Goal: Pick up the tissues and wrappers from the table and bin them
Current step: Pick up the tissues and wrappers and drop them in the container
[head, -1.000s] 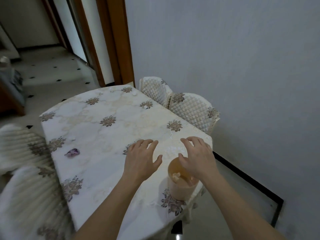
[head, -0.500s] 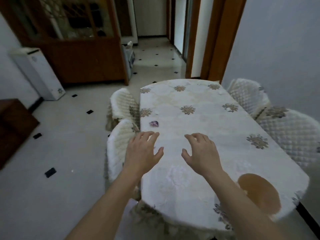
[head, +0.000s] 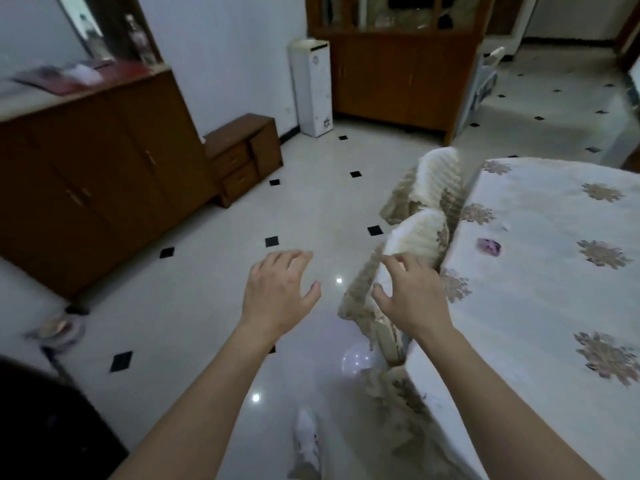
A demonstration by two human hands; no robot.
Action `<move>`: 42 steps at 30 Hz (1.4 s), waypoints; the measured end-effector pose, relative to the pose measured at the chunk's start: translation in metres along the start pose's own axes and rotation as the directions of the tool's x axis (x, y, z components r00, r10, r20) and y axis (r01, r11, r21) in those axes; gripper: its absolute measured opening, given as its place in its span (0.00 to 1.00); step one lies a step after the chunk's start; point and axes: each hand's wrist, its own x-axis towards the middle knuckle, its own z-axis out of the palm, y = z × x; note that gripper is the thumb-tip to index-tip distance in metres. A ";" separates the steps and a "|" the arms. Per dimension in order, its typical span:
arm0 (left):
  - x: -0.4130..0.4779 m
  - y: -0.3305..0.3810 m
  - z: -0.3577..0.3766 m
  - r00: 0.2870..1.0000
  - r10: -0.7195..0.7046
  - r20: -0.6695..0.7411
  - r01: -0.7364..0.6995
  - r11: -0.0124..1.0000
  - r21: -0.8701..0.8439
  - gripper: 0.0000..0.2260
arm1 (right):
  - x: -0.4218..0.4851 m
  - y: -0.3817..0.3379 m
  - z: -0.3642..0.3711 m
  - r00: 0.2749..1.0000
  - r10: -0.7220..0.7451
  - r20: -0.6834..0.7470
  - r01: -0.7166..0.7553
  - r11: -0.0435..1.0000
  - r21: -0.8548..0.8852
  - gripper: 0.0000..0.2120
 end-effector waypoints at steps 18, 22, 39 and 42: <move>0.113 -0.209 0.052 0.980 -0.201 -0.002 0.201 0.979 0.029 0.23 | 0.204 -0.114 0.149 0.988 -0.146 0.044 0.144 0.988 0.058 0.21; 0.172 -0.258 0.067 0.983 -0.183 -0.008 0.183 0.983 -0.021 0.21 | 0.266 -0.132 0.177 0.995 -0.090 0.049 0.087 0.994 0.067 0.20; 0.406 -0.320 0.164 0.998 0.045 0.039 -0.042 0.996 -0.076 0.24 | 0.447 -0.071 0.250 0.994 0.104 0.025 -0.103 0.994 -0.030 0.23; 0.461 -0.308 0.191 0.994 0.096 0.060 -0.091 0.993 -0.080 0.24 | 0.480 -0.034 0.262 0.986 0.167 0.016 -0.166 0.986 -0.027 0.21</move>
